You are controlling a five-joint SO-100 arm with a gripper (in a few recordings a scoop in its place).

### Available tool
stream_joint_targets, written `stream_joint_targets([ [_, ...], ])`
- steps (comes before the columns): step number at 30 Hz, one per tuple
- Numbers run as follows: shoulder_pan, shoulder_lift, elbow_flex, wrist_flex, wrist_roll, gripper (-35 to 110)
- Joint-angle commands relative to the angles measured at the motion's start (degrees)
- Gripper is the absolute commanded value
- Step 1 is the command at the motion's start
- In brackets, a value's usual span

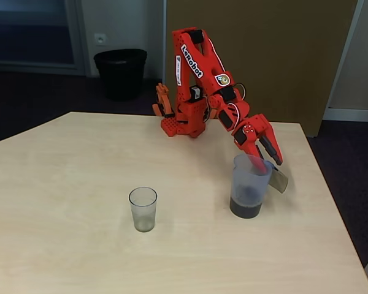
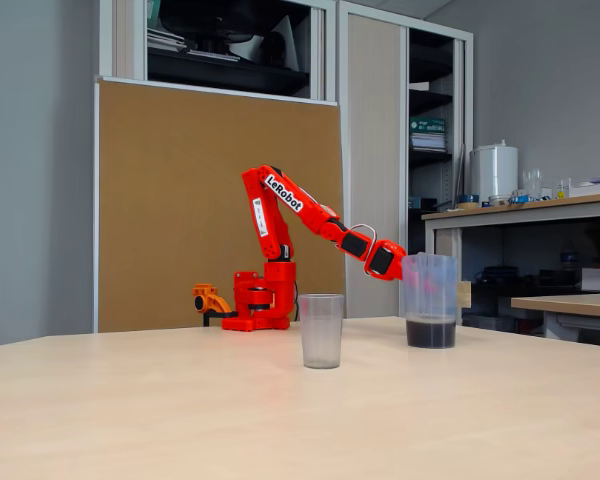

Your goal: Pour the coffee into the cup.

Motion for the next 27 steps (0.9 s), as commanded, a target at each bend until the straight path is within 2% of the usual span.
stream_joint_targets([
  [1,-0.3,-1.0,-2.6,-2.1,-0.7,19],
  [12,1.2,-7.6,-5.6,-7.2,-1.0,19],
  [27,4.1,-11.2,-7.7,-9.1,-1.9,18],
])
